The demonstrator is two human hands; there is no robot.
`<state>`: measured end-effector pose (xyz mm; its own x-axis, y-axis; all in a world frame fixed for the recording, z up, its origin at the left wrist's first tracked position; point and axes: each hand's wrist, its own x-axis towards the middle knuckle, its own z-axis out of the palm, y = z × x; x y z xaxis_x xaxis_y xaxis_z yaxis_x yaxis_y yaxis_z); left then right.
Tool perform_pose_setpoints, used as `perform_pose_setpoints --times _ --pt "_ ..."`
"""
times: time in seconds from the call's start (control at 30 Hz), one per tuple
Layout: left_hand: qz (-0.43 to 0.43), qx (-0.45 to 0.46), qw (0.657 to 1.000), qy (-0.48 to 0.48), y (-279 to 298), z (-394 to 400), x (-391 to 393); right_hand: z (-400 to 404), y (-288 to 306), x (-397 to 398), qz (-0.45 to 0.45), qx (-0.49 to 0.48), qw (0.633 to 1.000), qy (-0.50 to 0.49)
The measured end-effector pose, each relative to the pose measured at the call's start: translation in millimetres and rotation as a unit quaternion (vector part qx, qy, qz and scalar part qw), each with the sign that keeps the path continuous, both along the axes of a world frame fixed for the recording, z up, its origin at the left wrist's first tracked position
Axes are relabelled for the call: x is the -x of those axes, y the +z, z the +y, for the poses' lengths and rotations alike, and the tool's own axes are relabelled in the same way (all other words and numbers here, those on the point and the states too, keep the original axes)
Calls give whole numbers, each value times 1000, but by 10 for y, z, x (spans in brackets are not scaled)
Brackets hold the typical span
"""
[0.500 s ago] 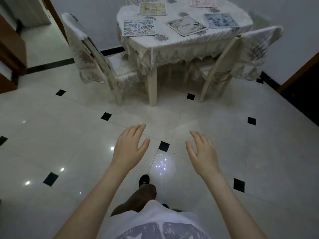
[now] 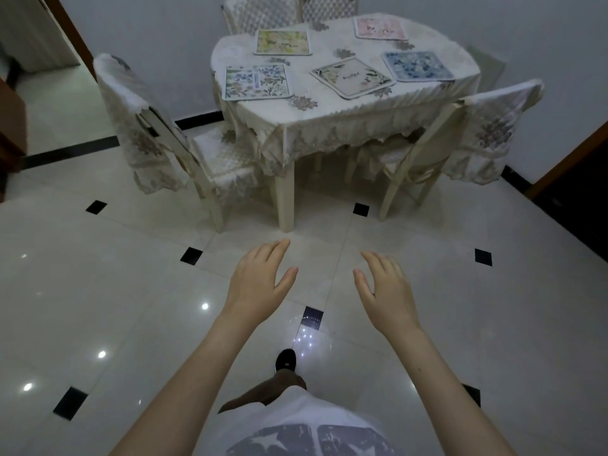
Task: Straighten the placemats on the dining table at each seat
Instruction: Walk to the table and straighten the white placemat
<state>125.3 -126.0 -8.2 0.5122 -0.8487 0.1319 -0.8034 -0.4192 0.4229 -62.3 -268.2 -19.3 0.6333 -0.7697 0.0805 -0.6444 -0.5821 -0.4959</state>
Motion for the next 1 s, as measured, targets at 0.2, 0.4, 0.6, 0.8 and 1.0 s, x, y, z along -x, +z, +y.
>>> perform_pose_setpoints --times 0.2,0.4,0.6,0.8,1.0 --pt "-2 7 1000 -18 145 -603 -883 -586 191 -826 -9 13 1000 -11" --pt "-8 30 999 -42 316 -1219 -1473 -1154 362 -1366 -19 36 999 -17" --pt "0 14 999 -48 171 -1825 -1684 -1723 260 -1577 -1 38 999 -19" --pt "-2 3 999 -35 20 -2644 -1774 -2587 104 -1726 15 29 999 -4" --pt "-19 -3 1000 -18 181 -3596 -1862 -3594 212 -1901 17 23 1000 12"
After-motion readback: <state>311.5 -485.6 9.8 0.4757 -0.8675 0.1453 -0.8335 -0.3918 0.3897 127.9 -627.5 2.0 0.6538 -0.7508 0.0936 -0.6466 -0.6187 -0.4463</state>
